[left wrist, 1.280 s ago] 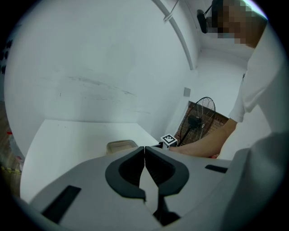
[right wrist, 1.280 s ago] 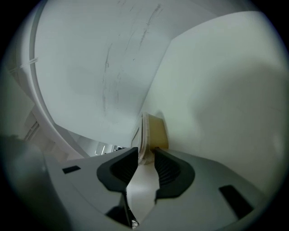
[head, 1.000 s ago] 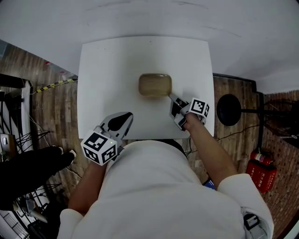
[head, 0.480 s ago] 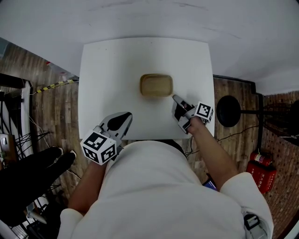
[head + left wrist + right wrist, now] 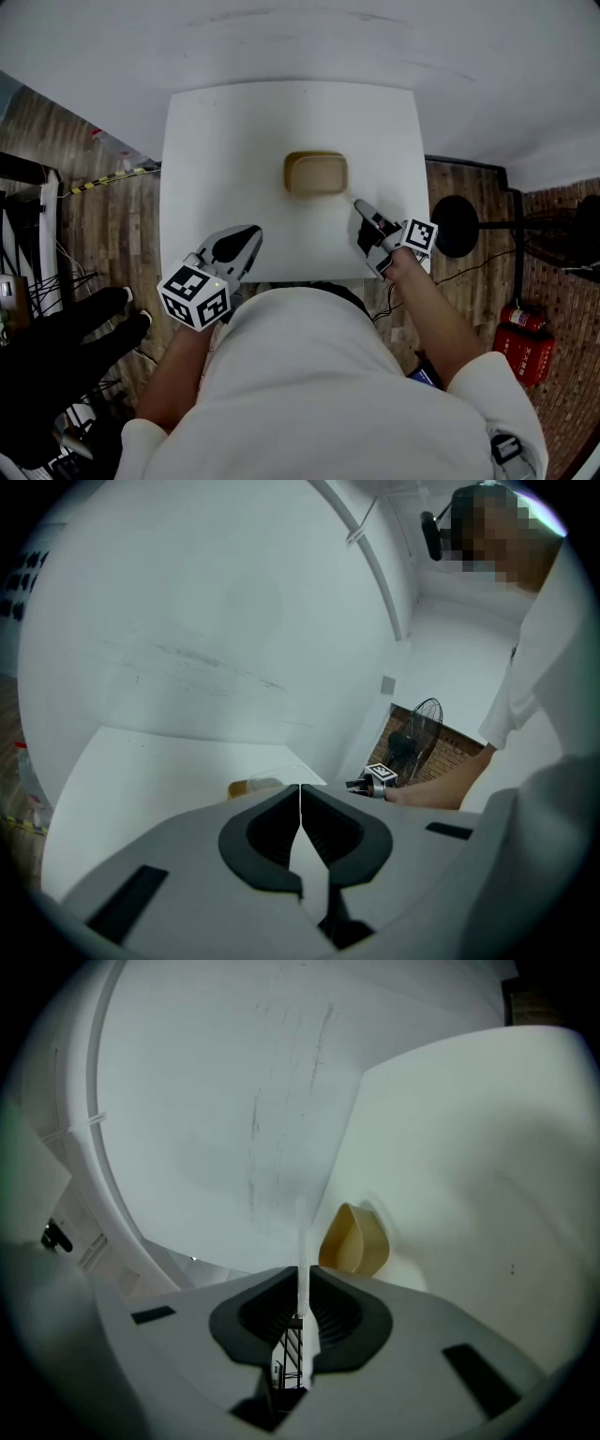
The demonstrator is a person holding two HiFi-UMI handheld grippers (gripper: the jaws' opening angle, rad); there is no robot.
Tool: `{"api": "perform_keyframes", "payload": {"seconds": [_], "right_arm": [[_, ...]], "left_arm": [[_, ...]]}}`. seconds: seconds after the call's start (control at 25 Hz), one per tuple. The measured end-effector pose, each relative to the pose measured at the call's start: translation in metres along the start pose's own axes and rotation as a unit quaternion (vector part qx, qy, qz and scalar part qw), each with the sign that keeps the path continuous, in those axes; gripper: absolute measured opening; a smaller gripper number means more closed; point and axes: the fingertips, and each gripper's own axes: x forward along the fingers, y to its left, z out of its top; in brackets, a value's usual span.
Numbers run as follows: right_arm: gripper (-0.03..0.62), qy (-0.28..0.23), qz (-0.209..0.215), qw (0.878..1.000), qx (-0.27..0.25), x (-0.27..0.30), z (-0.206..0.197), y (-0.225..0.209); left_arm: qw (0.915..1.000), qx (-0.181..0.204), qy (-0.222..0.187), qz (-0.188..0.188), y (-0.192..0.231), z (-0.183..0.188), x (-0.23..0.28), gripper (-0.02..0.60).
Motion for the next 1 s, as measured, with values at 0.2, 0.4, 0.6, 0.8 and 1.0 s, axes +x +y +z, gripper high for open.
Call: {"api": "perform_keyframes", "payload": {"seconds": [0.2, 0.4, 0.6, 0.8, 1.0], "right_arm": [[0.046, -0.004, 0.012, 1.0, -0.002, -0.012, -0.019, 0.028], [0.044, -0.008, 0.026, 1.0, -0.007, -0.022, -0.048, 0.055], [0.044, -0.01, 0.036, 0.999, -0.009, -0.034, -0.083, 0.078], [0.044, -0.013, 0.042, 0.999, -0.011, -0.047, -0.124, 0.097], [0.043, -0.026, 0.052, 0.998, -0.009, -0.058, -0.161, 0.114]], "left_arm": [[1.0, -0.004, -0.008, 0.0, 0.008, -0.002, -0.018, 0.018], [0.9999, -0.002, -0.013, -0.006, 0.014, -0.007, -0.036, 0.018], [0.9997, 0.005, -0.016, -0.017, 0.017, -0.011, -0.055, 0.018], [0.9994, 0.012, -0.017, -0.029, 0.019, -0.019, -0.077, 0.018], [0.9991, 0.013, -0.01, -0.04, 0.025, -0.035, -0.099, 0.018]]}}
